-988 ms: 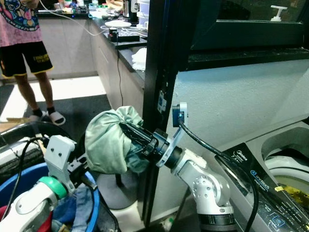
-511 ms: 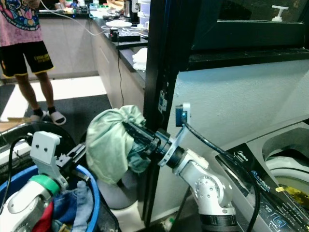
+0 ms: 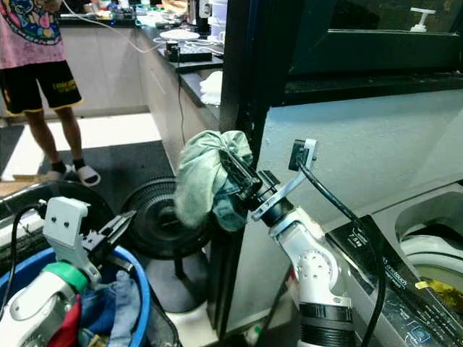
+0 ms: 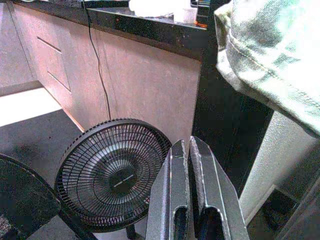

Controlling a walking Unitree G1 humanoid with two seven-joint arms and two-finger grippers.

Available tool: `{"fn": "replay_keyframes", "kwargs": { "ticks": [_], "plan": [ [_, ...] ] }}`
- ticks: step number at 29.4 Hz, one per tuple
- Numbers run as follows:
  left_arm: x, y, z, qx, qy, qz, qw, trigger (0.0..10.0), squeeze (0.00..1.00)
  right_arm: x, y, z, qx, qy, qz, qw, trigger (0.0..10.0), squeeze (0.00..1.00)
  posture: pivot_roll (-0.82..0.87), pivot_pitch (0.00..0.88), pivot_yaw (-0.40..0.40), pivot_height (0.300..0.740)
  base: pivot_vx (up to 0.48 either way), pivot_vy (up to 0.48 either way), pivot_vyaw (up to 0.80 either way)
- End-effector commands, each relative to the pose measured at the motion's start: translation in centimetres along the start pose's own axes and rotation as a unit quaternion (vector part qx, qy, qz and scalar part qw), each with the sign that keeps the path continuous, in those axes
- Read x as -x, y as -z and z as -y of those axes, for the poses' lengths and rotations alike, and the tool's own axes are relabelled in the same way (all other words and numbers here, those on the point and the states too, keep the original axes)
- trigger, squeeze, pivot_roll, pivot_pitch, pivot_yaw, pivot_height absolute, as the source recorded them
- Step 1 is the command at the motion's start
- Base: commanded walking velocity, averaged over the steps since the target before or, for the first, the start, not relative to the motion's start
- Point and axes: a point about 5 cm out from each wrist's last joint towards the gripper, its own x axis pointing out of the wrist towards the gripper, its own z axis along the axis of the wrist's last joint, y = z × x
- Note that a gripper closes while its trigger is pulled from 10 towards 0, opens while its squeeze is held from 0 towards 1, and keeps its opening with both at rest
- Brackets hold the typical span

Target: Clothes washing

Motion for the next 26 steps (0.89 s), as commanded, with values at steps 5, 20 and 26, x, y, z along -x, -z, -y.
{"fn": "replay_keyframes", "kwargs": {
  "ticks": [5,20,26],
  "plan": [
    [0.06,-0.09,0.06,0.01,-0.002,0.006,1.0,10.0,0.0,-0.09,0.55,-0.29,0.0,0.0,-0.006,1.0,10.0,0.0,0.02,0.0,0.026,0.74,0.0,0.0,0.0],
    [0.09,-0.14,0.13,0.018,-0.002,0.009,1.0,10.0,0.0,-0.15,0.71,-0.33,0.002,-0.001,-0.01,1.0,10.0,0.0,0.02,0.0,0.023,0.74,-0.18,0.0,0.0],
    [0.05,-0.18,0.13,0.018,-0.003,0.009,1.0,10.0,0.0,-0.19,0.68,-0.34,0.004,-0.002,-0.012,1.0,10.0,0.0,0.02,0.004,0.022,0.74,-0.347,0.0,0.0]
  ]
}}
